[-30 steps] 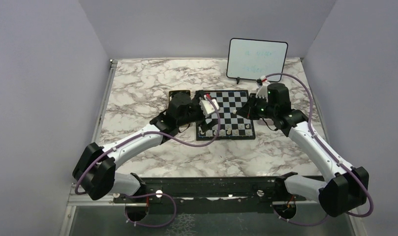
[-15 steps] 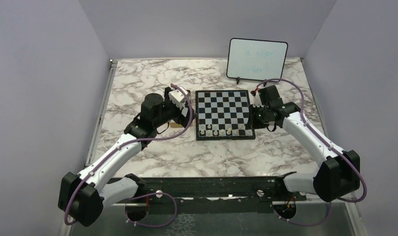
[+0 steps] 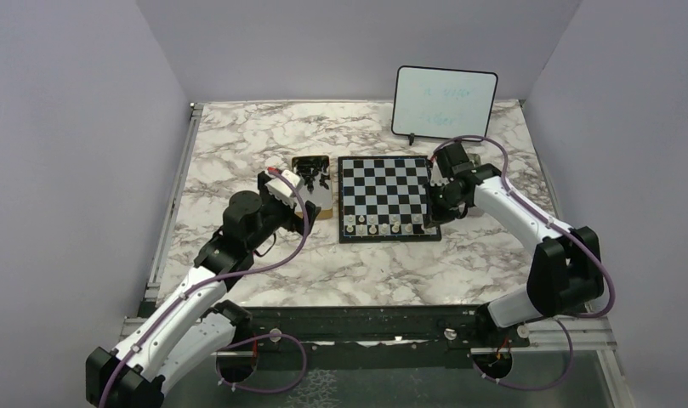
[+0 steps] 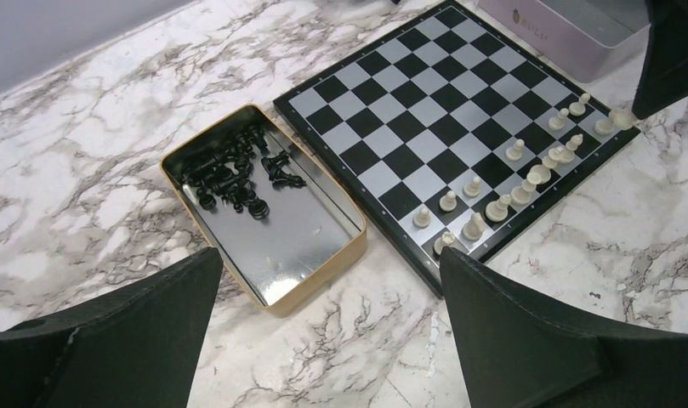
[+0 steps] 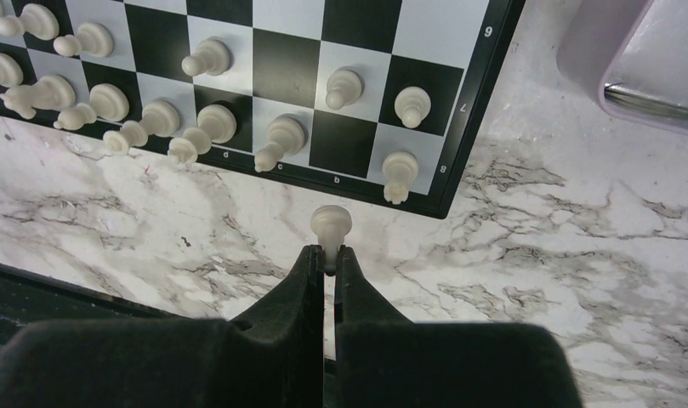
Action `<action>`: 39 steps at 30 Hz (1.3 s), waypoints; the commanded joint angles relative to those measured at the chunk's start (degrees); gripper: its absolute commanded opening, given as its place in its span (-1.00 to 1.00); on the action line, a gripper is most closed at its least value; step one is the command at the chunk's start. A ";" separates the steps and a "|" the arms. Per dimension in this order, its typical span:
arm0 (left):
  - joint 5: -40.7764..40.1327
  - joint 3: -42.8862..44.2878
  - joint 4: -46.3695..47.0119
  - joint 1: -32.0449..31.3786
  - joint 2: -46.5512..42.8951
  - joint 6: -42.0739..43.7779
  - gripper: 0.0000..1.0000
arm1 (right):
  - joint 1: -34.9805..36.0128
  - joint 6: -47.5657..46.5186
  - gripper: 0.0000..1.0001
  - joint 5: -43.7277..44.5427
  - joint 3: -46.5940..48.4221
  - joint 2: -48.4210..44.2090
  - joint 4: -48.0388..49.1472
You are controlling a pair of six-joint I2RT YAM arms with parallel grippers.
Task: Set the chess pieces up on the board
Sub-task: Place the chess piece on the chessboard.
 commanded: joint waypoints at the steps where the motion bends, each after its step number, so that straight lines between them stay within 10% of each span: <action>1: -2.56 -0.94 0.85 -0.02 -3.32 1.37 0.98 | 0.49 -0.16 -0.87 1.62 2.84 2.63 -1.36; 39: -3.33 -0.33 -0.02 -0.04 -4.16 1.87 0.98 | 3.04 1.88 -0.81 4.88 6.12 13.21 1.19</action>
